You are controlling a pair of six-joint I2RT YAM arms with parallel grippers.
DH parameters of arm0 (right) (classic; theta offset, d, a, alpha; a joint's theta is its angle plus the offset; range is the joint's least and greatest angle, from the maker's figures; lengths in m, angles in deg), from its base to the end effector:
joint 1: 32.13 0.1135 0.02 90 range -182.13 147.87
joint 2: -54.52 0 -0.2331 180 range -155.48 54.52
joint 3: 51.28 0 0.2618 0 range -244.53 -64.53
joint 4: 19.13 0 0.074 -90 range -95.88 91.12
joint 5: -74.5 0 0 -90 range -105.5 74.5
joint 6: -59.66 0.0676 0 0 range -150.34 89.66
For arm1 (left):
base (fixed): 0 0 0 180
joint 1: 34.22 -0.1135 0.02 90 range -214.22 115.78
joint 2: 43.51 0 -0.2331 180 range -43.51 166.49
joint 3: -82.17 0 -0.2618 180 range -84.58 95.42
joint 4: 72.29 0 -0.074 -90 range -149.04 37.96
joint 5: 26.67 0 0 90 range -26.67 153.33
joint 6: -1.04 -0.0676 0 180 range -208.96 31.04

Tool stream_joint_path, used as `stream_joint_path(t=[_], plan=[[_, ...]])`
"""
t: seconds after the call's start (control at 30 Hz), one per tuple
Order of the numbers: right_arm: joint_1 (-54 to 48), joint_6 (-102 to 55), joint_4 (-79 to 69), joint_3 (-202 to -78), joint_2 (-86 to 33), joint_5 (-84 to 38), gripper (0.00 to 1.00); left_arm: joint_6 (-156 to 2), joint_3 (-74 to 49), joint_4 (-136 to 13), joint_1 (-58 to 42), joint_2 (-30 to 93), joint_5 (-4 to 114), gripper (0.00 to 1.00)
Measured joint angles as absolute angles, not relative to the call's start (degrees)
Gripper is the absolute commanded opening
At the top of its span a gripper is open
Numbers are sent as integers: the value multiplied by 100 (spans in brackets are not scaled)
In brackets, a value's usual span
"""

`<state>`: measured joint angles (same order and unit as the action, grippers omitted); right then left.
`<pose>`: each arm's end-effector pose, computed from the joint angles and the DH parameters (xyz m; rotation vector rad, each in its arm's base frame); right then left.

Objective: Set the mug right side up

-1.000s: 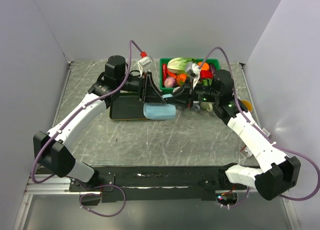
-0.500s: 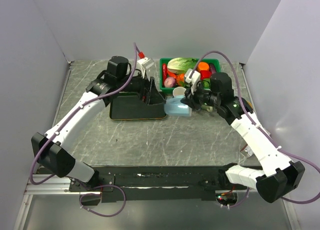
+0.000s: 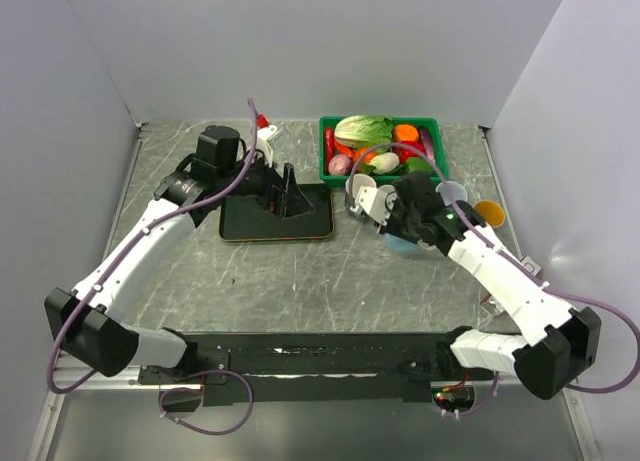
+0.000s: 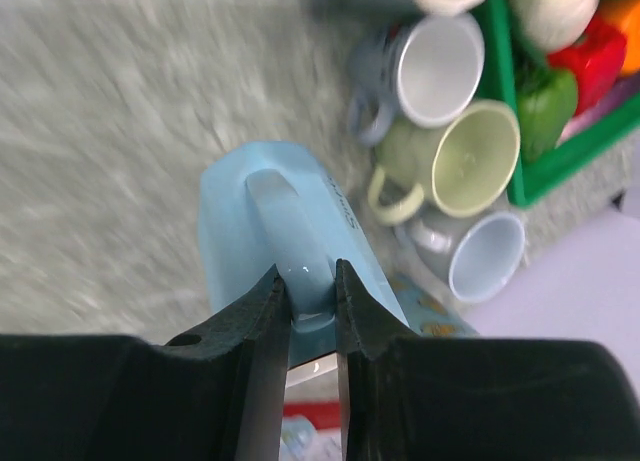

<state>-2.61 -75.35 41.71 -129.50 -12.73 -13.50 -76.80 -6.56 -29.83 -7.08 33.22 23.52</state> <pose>0.2432 0.1350 0.2701 -1.4694 1.9570 -0.1628 0.2750 -0.1896 0.3471 0.7199 2.0015 -1.1293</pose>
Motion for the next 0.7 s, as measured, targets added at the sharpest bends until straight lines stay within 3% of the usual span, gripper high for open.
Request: stream_joint_path(t=[0.3,0.7], plan=[[-191,-8416,4136,-12176,-1904,-102,0,-7557,-1130,-3053,-793,3047,2525,96],[-191,-8880,3974,-12102,-2363,250,0,-7407,-1600,-3442,-894,2612,2551,96]])
